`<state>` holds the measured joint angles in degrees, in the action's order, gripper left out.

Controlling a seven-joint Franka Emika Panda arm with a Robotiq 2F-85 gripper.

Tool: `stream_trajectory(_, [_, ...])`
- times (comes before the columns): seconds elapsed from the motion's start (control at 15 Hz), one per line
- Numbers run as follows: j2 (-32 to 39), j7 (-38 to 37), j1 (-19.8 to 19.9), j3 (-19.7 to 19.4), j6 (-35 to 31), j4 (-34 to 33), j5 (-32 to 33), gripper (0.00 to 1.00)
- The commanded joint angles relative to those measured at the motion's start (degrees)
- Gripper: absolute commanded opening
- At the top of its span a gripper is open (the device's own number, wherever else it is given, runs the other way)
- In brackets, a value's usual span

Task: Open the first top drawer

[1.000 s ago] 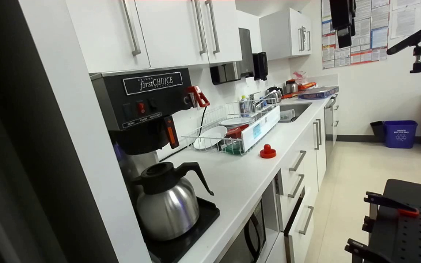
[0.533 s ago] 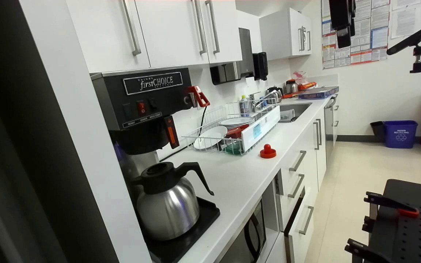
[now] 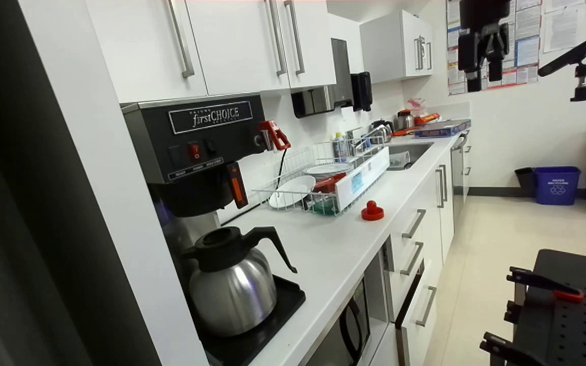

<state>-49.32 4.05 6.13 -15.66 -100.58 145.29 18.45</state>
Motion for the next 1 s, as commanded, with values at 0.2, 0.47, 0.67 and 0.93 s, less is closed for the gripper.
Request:
stream_trajectory(0.2, [14.96,6.89,7.97,-12.15,-18.07,1.83,1.52,1.00])
stream_trajectory(0.47, [17.15,9.80,11.20,-11.06,-18.40,2.44,-0.21,1.00])
stream_trajectory(0.67, [19.72,9.89,11.42,-10.92,-18.65,1.91,-0.09,1.00])
stream_trajectory(0.93, [21.88,8.86,11.05,-11.75,-20.84,0.84,-1.34,1.00])
